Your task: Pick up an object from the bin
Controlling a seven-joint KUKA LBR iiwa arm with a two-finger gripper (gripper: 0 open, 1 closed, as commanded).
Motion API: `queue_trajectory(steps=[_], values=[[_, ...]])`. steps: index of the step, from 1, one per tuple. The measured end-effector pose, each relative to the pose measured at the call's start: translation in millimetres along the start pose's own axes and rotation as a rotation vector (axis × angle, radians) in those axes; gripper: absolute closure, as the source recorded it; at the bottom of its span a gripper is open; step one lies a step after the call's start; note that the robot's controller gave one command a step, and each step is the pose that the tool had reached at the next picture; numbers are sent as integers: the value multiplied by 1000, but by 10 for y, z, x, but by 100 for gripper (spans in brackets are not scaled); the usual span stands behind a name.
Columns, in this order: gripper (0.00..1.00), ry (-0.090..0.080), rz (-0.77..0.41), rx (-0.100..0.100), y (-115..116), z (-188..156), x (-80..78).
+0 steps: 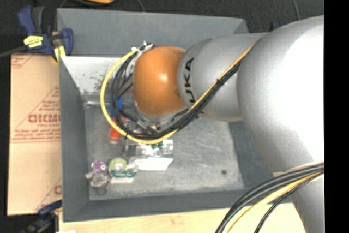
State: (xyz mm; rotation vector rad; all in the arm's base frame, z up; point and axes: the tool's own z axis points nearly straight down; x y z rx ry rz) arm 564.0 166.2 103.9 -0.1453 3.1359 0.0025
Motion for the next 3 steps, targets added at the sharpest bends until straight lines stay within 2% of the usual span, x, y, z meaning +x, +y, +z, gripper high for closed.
queue_trajectory(steps=[1, 2, 3], values=[[0, 0, 1, 0, 0, 0, 0], [0, -3, -224, -1, -627, 305, -102], [100, -3, -220, -2, -622, 294, -106]])
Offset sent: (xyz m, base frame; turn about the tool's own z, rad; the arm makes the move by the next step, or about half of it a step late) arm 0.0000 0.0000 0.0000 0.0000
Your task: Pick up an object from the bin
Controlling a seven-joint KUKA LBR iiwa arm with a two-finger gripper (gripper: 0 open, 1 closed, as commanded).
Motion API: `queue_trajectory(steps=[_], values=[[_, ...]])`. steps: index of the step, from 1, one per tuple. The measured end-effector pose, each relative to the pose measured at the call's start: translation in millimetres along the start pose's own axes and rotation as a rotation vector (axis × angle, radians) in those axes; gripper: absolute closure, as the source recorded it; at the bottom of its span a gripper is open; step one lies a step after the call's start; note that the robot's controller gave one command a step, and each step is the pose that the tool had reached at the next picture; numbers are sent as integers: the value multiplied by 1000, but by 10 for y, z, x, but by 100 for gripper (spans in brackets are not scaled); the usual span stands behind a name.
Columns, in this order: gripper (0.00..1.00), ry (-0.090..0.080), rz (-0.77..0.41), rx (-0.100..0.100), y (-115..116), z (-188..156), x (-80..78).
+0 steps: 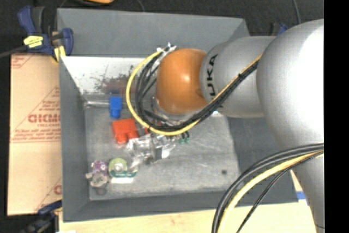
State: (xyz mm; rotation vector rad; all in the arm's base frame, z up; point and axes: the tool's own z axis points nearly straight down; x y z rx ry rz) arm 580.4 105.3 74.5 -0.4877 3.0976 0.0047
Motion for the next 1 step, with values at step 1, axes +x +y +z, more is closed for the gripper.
queue_trajectory(steps=[1], values=[[100, -3, 13, 6, -337, -1779, -16]])
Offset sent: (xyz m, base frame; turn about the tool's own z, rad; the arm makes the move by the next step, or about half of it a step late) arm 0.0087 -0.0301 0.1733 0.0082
